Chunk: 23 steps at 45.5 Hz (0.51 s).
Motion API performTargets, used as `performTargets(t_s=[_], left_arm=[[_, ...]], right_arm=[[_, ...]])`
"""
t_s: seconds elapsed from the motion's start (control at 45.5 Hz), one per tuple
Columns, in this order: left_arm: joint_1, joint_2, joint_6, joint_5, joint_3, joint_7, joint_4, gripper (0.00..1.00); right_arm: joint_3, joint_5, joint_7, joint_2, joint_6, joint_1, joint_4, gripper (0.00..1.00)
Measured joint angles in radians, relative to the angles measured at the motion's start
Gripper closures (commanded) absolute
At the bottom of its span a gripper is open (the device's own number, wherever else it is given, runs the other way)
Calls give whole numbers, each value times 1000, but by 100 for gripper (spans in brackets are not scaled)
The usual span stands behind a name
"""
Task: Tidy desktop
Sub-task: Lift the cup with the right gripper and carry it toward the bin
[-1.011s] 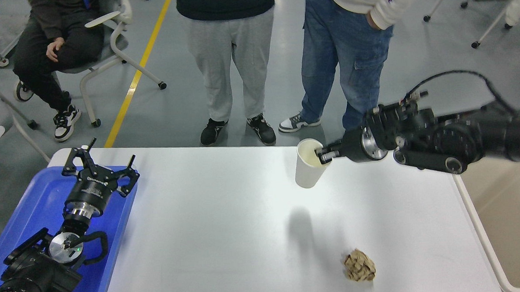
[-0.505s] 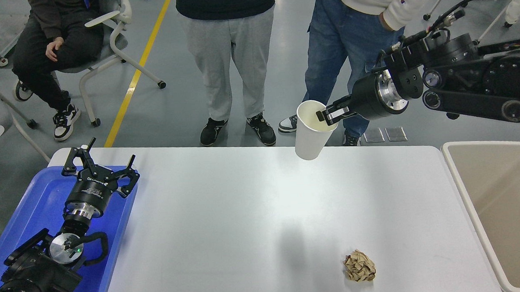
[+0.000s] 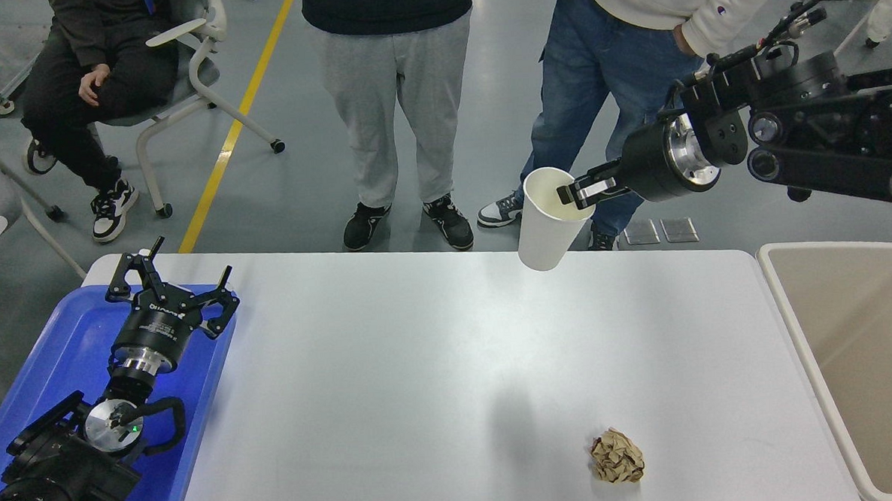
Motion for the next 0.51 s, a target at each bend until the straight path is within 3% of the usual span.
performTargets(t_s=[0.505], left_arm=[[0, 0, 0, 0, 0, 0, 0, 0]], right_arm=[[167, 8, -3, -282, -8, -165, -23, 100]])
